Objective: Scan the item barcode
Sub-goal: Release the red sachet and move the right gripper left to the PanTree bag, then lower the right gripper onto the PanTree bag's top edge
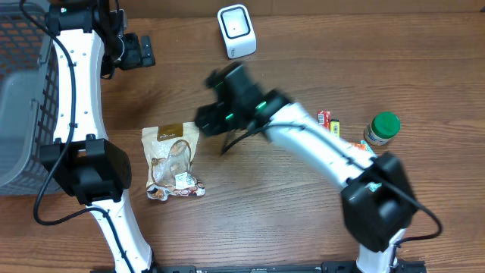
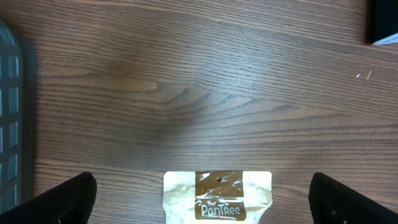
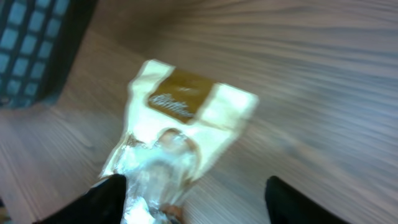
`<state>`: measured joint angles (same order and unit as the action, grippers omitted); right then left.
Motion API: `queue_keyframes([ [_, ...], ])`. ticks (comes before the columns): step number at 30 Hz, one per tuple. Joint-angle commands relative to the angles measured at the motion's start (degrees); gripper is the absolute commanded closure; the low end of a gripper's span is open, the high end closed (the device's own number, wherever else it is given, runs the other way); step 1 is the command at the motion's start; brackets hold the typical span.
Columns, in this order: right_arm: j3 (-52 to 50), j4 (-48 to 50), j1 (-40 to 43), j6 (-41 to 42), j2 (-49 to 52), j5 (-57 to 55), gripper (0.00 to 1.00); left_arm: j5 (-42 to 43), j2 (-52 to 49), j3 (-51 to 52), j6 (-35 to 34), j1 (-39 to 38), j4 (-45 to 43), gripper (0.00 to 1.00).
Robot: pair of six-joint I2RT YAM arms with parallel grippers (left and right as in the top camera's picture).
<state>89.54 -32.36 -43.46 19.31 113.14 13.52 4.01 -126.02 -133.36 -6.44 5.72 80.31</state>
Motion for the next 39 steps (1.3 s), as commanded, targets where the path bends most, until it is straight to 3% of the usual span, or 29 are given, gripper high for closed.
queue_keyframes([
  [1, 0.5, 1.7, -5.8, 2.0, 4.0, -12.7, 0.18, -0.4, 0.4, 0.2, 0.7, 0.0, 0.0, 0.00],
  [7, 0.5, 3.3, -12.8, 2.8, 8.7, -24.7, 0.04, -0.4, 0.4, 0.2, 0.7, 0.0, 0.0, 0.00],
  [13, 0.5, 1.3, -13.8, 9.1, 10.8, -30.0, 0.02, -0.4, 0.4, 0.2, 0.7, 0.0, 0.0, 0.00],
  [32, 0.5, -20.6, 0.2, 14.0, 9.9, -31.0, 0.01, -0.4, 0.4, 0.2, 0.7, -0.1, 0.0, 0.00],
  [39, 0.5, -25.1, 5.4, 13.3, 5.2, -24.8, 0.03, -0.4, 0.4, 0.2, 0.7, 0.0, 0.0, 0.00],
])
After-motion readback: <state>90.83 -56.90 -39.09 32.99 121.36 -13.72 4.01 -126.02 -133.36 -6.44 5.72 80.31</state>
